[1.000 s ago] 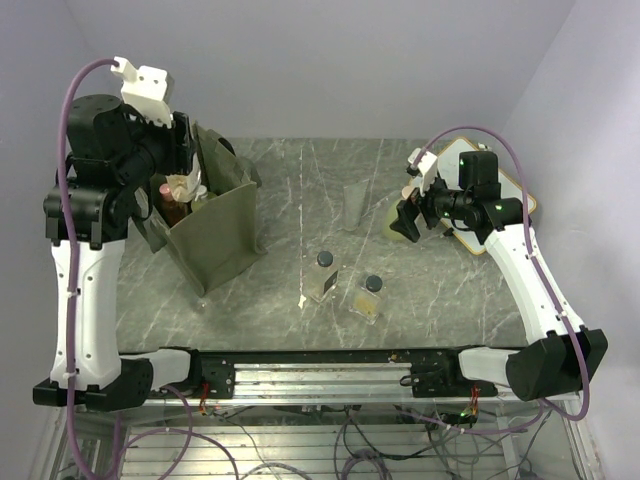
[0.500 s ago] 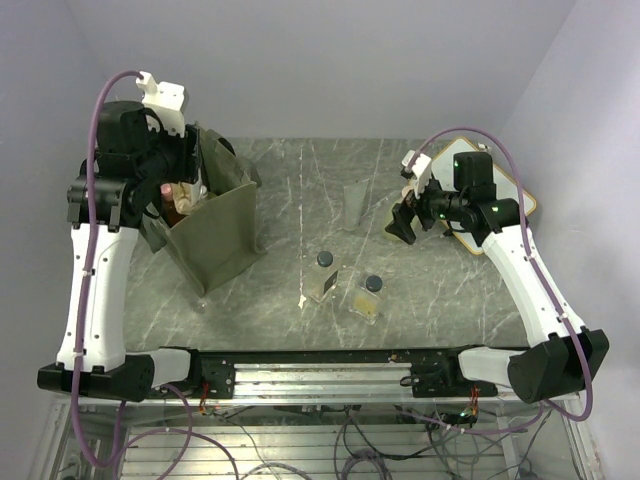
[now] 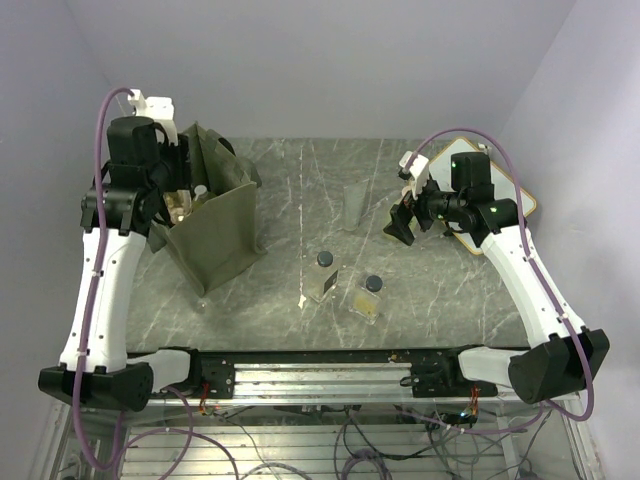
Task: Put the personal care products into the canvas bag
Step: Place the care product in the canvas bag.
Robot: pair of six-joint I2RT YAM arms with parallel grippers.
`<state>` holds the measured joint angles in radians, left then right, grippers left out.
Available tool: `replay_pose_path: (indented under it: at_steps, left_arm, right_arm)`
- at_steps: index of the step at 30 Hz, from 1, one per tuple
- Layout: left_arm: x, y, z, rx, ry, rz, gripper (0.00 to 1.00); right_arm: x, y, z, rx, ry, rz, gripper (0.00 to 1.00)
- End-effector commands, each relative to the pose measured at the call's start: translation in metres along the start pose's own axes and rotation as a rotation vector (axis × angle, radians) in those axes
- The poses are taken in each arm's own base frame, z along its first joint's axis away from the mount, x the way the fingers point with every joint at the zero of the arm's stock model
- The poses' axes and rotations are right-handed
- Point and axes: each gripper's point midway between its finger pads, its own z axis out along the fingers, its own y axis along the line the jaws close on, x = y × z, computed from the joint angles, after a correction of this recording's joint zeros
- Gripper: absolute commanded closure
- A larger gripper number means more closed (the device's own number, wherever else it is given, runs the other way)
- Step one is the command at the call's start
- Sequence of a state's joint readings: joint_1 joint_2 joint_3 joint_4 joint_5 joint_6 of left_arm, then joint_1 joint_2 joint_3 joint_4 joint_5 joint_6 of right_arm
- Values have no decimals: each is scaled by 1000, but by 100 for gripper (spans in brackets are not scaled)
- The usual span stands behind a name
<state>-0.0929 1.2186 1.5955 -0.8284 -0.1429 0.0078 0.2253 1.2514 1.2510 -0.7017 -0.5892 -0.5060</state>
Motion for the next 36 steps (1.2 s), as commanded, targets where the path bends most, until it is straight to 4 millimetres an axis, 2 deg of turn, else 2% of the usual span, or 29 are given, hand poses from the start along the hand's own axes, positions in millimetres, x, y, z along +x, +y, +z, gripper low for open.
replay_pose_path:
  at_steps: [1, 5, 10, 19, 26, 36]
  left_arm:
    - [-57, 27, -30, -122, -277, -121, 93]
    - [-52, 32, -30, -157, -289, -159, 93]
    - [-43, 32, -21, -170, -273, -192, 93]
    - [-38, 46, -9, -274, -276, -275, 93]
    - [-24, 57, 7, -362, -241, -295, 93]
    - [-17, 64, 16, -419, -251, -318, 93]
  right_arm:
    - [-8, 3, -7, 13, -21, -30, 0]
    - [-7, 3, -6, 11, -19, -28, 0]
    - [-8, 5, -7, 10, -21, -29, 0]
    - [-9, 7, -9, 11, -24, -36, 0]
    - [-11, 8, -9, 6, -26, -40, 0]
    - [-10, 10, -7, 4, -23, -47, 0]
